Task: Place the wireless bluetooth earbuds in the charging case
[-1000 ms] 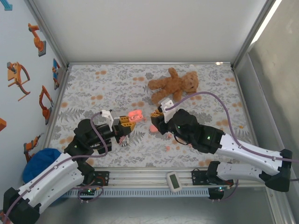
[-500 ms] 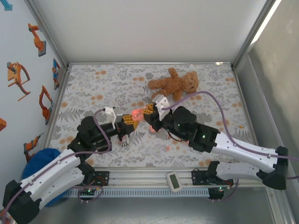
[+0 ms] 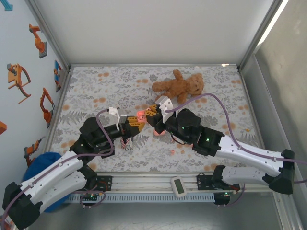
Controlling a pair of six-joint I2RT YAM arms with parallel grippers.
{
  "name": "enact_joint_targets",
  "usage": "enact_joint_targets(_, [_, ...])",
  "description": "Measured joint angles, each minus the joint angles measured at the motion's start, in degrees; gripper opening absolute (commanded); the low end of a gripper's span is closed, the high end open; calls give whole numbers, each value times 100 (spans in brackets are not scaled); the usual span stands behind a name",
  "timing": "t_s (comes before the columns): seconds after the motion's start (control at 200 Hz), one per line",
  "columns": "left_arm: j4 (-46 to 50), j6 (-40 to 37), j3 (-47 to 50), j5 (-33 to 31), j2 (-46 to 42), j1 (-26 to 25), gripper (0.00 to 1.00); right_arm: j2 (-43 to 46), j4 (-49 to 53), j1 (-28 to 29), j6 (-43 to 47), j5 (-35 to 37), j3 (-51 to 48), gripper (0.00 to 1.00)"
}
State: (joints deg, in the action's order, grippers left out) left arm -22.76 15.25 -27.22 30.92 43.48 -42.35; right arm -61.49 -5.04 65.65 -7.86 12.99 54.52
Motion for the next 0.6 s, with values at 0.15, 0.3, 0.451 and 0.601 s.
enact_joint_targets(0.15, [0,28,0,-2,-2,-7,3,2,0,0,0,13,-2,24])
enact_joint_targets(0.3, [0,68,0,-7,-50,-22,3,2,0,0,2,24,-2,24])
enact_joint_targets(0.451, [0,101,0,-7,-122,-37,3,2,0,0,9,57,-13,24])
enact_joint_targets(0.601, [0,146,0,-9,-155,-39,3,2,0,0,46,105,-17,24])
